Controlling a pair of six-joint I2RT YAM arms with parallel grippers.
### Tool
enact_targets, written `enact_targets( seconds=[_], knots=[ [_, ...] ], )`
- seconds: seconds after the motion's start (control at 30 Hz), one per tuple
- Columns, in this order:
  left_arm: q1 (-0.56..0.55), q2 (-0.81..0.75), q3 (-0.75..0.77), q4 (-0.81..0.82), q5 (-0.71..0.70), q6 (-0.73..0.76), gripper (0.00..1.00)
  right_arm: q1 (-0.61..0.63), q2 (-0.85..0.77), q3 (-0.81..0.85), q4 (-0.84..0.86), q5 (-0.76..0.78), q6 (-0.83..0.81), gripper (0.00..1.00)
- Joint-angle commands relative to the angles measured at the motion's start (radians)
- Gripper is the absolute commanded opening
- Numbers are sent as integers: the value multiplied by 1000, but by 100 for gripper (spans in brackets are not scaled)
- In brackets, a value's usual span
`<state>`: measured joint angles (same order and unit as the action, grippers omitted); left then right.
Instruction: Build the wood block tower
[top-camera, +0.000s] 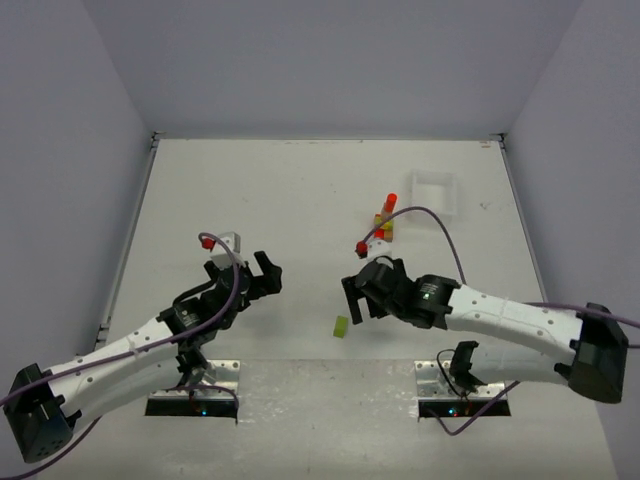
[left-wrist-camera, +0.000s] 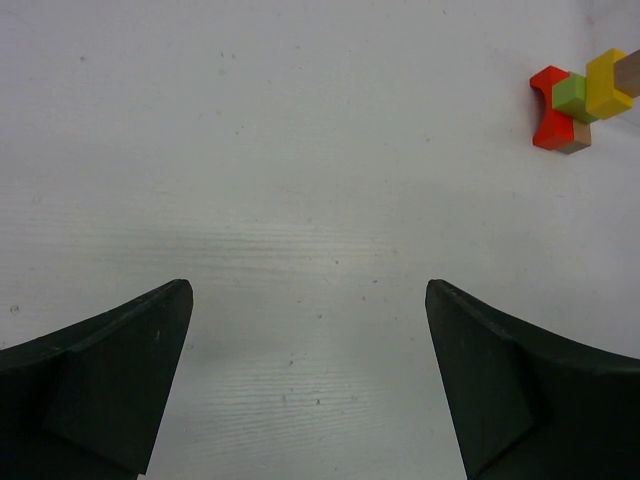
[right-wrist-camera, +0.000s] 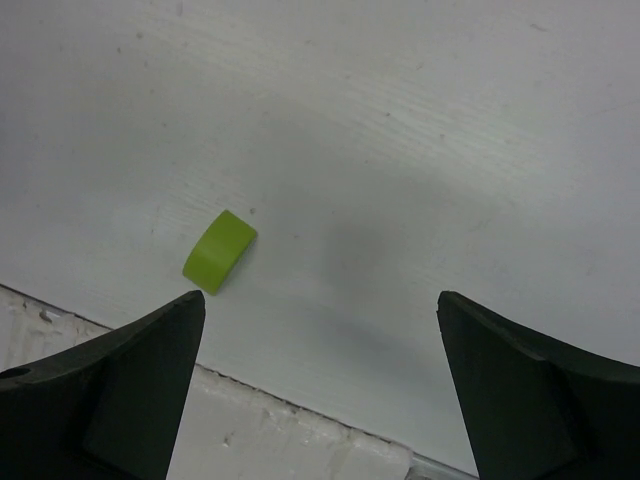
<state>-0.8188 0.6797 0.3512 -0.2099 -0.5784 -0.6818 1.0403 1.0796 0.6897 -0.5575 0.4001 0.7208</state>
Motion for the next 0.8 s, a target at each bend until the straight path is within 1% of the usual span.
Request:
enact_targets(
  seconds=[0.0,0.1,0.17,0.23,0.4,0.5,0.67,0.73,0.77],
  knots=[
    [-2,-58,-18,7,-20,-21,100,152,185,72,21,160,203,99],
    [-2,-81,-24,4,-23,-19,100,220,310,106,51,195,281,99],
    [-2,-91,-29,-5,-27,-25,100,242,374,123,72,207,333,99],
    [-2,-95,-29,-10,-30,-29,100,248,404,129,81,220,382,99],
    [-3,-95,-29,-19,-45,-34,100,263,440,76,237,197,435,98],
    [-2,-92,-28,-20,-49,-36,100,267,456,73,250,203,450,92],
    [-2,-86,-26,-17,-55,-36,100,267,484,66,231,192,486,76],
    [-2,-85,-26,-17,-57,-38,100,267,488,57,225,187,495,73],
    [-2,-83,-26,-17,-58,-36,100,268,488,52,225,186,507,70]
  ],
)
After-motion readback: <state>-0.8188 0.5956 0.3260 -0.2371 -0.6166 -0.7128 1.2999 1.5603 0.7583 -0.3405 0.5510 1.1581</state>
